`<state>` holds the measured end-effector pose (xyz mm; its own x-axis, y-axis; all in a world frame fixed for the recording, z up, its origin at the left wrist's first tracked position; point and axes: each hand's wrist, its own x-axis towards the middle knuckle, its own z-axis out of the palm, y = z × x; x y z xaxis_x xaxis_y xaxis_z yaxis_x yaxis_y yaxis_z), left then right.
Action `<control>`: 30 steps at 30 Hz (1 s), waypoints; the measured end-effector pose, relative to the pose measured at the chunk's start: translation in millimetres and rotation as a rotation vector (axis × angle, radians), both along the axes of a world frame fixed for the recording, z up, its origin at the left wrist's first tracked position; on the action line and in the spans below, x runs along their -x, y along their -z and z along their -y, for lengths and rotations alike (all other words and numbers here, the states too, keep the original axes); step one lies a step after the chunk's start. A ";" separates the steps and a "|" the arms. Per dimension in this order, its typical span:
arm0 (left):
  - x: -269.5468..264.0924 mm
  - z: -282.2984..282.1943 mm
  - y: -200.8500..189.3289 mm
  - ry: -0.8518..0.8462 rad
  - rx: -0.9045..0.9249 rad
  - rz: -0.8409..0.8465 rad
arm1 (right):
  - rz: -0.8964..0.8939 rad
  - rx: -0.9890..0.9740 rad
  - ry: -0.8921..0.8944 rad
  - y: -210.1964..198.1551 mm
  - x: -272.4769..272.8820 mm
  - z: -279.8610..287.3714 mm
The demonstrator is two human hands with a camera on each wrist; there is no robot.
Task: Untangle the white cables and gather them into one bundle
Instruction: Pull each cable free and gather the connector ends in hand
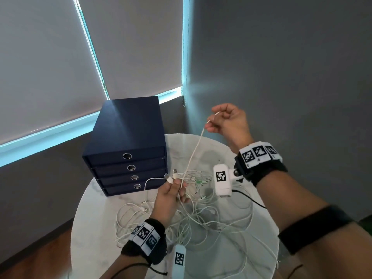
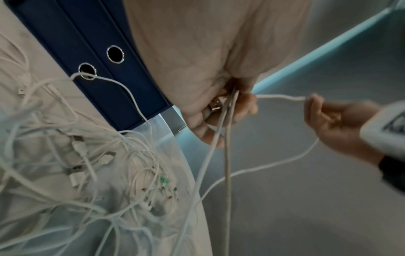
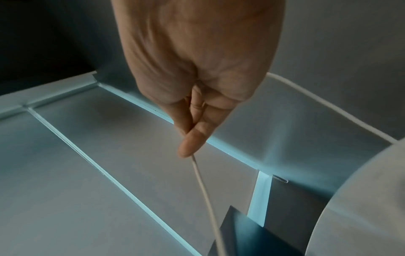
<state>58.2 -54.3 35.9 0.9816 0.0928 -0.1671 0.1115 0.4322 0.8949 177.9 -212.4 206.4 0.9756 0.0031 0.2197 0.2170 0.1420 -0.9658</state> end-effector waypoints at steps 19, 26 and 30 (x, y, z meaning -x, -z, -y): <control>2.8 -5.2 -5.9 -0.101 -0.115 -0.146 | 0.029 1.212 -0.518 92.8 46.7 -15.8; 4.8 -10.0 0.8 -0.153 -0.019 -0.201 | -0.009 0.885 -0.331 103.0 53.3 -29.8; 0.4 -5.7 -4.1 -0.166 0.050 -0.138 | -0.053 0.872 -0.377 126.4 71.2 -43.8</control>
<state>57.8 -48.6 40.0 0.9209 0.2395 -0.3076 0.1554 0.4981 0.8531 106.7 -168.6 79.9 0.8856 0.4614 -0.0531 0.2567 -0.5815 -0.7720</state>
